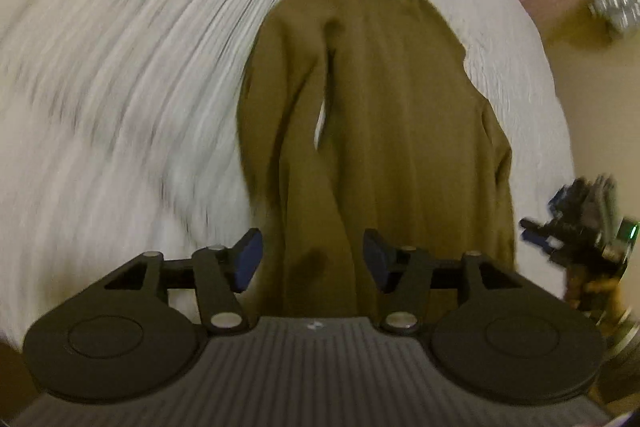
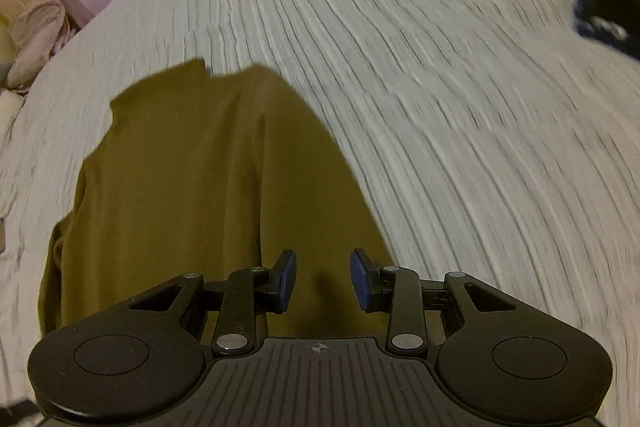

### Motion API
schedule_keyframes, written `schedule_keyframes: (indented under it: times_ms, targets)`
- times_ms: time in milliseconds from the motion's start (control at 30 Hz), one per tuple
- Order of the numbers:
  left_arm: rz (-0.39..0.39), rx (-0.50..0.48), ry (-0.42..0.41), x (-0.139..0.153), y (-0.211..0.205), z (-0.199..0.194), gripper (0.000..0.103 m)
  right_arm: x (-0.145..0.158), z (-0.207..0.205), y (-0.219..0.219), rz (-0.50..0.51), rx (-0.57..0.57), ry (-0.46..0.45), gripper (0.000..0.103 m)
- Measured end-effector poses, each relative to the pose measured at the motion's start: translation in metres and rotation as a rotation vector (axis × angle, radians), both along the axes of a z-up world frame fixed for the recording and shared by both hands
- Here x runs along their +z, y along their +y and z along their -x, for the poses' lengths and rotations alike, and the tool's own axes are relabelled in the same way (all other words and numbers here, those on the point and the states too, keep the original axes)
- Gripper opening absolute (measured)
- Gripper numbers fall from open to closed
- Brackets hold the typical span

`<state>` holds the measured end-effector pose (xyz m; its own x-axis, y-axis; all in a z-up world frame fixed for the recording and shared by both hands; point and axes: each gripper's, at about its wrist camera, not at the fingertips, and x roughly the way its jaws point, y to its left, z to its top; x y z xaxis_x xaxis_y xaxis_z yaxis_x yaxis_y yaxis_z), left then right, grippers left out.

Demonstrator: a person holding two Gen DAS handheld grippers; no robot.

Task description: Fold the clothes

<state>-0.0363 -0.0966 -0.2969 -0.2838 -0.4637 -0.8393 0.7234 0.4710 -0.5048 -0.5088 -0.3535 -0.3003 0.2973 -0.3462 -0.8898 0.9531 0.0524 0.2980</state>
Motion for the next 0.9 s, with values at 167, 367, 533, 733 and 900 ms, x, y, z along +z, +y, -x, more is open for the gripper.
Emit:
schedule_keyframes:
  times_ms: [167,367,533,733,900]
  targets:
    - [0.032,0.123,0.119,-0.039,-0.009,0.002,0.027,0.006,0.005,0.035,-0.016,-0.055,-0.018,0.035]
    - [0.136,-0.074,-0.122,0.006,-0.037,-0.05,0.001,0.017,0.012,0.071,-0.015,-0.15,0.011,0.035]
    - [0.155,0.046,-0.423,0.07,-0.031,-0.193,0.003,0.025,0.013,0.101,-0.02,-0.235,0.002,0.035]
    - [-0.047,0.147,-0.674,0.068,-0.011,-0.271,0.018,0.021,0.014,0.141,-0.045,-0.384,-0.05,0.035]
    - [-0.053,0.086,-0.459,0.03,0.008,-0.217,0.018,0.02,0.041,0.192,-0.087,-0.542,-0.129,0.035]
